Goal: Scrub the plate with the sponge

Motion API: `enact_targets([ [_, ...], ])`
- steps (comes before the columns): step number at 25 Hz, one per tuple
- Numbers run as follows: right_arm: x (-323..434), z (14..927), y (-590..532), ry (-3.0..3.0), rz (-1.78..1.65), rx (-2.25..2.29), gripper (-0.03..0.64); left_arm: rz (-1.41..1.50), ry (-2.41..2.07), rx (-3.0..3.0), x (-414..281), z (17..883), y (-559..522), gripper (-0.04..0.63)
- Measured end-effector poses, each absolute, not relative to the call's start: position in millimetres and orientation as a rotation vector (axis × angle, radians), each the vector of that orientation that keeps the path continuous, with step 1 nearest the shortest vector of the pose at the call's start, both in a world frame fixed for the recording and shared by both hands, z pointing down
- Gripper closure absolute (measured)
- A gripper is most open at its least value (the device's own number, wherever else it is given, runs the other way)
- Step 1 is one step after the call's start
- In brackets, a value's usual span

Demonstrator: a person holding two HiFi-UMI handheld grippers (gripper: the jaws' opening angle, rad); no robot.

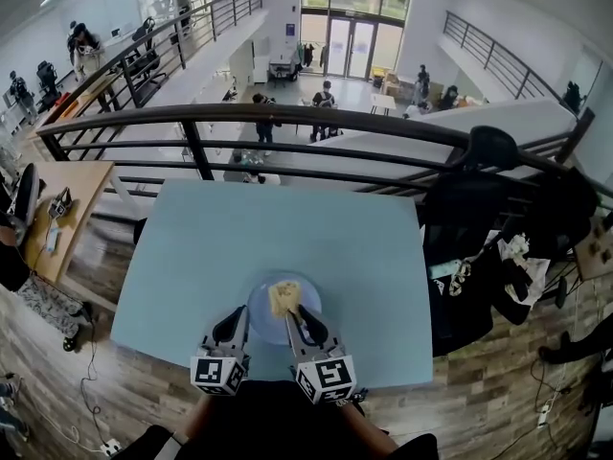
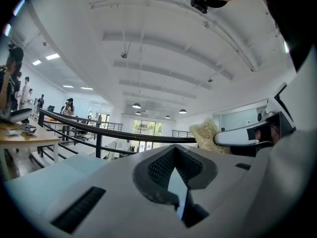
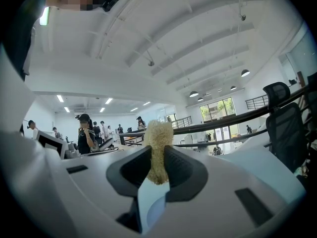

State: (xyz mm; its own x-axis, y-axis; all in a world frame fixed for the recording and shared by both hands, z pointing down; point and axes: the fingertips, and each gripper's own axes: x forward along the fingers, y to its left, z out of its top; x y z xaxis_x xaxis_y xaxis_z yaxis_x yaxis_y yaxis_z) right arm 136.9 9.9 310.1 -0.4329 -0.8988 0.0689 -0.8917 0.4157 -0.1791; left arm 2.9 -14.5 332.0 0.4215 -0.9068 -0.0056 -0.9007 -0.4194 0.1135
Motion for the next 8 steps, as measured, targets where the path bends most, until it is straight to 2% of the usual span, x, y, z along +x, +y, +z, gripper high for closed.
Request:
enact_targets([
  [8,133.6,310.5,12.6,2.615,-0.299,-1.649,0.540,-0.090,-1.627,2.593,4.5,328.2,-9.6,0.594],
])
